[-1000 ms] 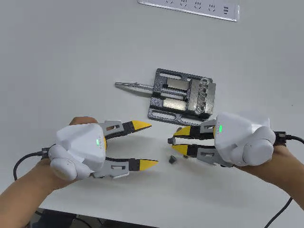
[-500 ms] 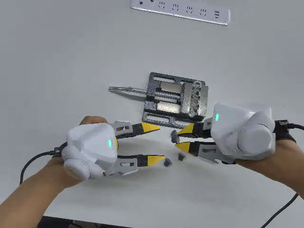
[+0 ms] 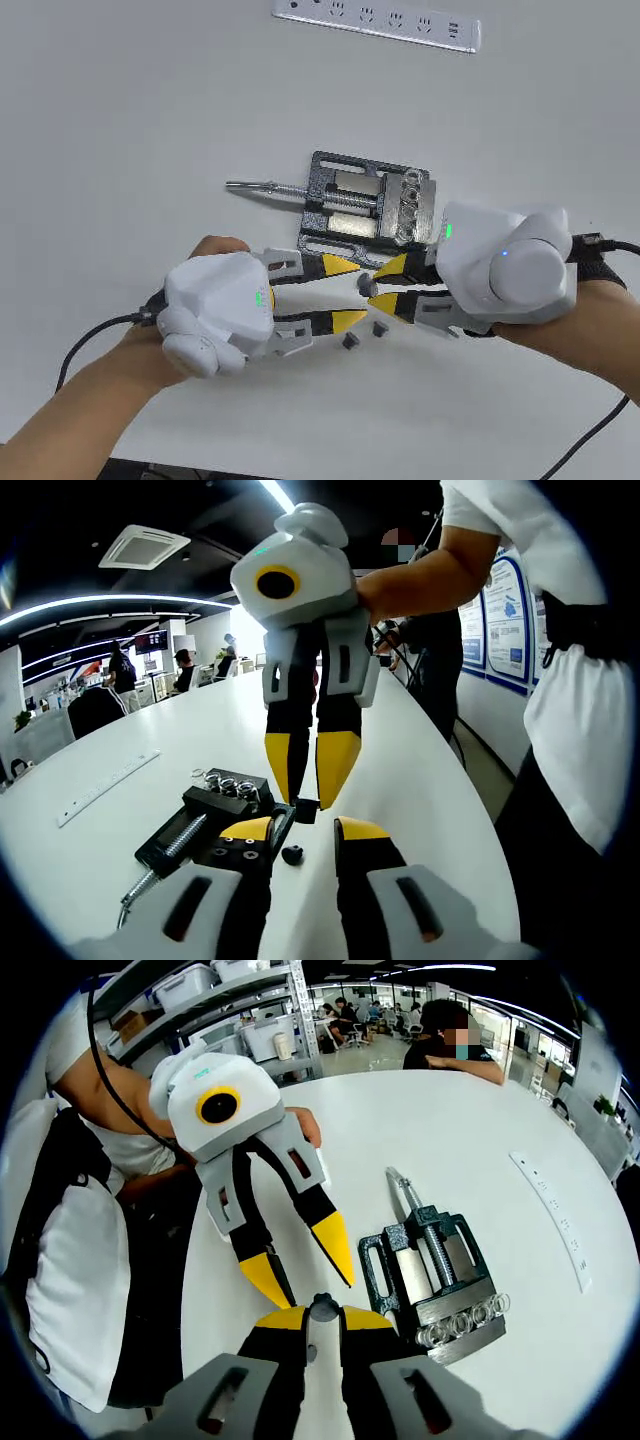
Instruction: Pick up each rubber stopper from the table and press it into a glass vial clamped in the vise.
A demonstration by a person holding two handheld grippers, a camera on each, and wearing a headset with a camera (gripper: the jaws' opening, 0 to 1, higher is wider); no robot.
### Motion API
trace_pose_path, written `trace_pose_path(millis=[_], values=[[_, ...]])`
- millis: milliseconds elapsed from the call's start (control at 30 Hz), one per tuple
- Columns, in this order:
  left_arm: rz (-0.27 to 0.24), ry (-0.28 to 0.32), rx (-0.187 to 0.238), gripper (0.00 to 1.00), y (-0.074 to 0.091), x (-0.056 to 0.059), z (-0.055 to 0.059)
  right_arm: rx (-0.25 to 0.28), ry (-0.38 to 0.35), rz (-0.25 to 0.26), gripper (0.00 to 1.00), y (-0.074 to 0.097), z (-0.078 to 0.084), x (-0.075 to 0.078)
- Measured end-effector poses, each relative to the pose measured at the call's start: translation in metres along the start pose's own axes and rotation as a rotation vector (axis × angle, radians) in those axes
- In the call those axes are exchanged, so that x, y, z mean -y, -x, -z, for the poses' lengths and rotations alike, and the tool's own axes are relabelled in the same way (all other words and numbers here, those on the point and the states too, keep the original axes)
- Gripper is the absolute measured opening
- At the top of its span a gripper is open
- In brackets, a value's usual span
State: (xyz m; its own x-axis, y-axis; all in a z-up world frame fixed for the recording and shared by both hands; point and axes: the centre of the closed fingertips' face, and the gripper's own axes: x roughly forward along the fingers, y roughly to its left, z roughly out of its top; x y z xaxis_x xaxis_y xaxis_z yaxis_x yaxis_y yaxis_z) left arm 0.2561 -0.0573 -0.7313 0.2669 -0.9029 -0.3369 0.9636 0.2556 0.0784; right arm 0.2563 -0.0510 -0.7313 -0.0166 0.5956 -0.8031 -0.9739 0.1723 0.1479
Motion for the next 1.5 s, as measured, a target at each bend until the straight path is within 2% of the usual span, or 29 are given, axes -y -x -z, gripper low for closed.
trace_pose_path(millis=[233, 367, 533, 933, 1233, 1500], values=[[0.000, -0.026, -0.010, 0.15, -0.006, 0.003, -0.001, -0.010, -0.035, 0.013, 0.11, 0.003, 0.001, 0.003], [-0.013, -0.057, -0.027, 0.08, -0.008, 0.001, -0.001, -0.025, -0.041, 0.012, 0.11, 0.004, 0.003, 0.003], [-0.016, -0.050, -0.012, 0.07, -0.011, 0.000, -0.005, -0.036, -0.047, 0.006, 0.11, 0.004, 0.005, 0.002], [-0.023, -0.034, -0.011, 0.05, -0.014, -0.001, -0.005, -0.034, -0.052, 0.012, 0.11, 0.006, 0.004, 0.006], [-0.046, 0.070, 0.057, 0.04, -0.015, -0.004, -0.008, -0.015, -0.035, 0.023, 0.11, 0.010, 0.002, 0.008], [-0.075, 0.126, 0.126, 0.04, -0.014, -0.008, -0.013, 0.004, -0.019, 0.023, 0.12, 0.015, -0.001, 0.011]])
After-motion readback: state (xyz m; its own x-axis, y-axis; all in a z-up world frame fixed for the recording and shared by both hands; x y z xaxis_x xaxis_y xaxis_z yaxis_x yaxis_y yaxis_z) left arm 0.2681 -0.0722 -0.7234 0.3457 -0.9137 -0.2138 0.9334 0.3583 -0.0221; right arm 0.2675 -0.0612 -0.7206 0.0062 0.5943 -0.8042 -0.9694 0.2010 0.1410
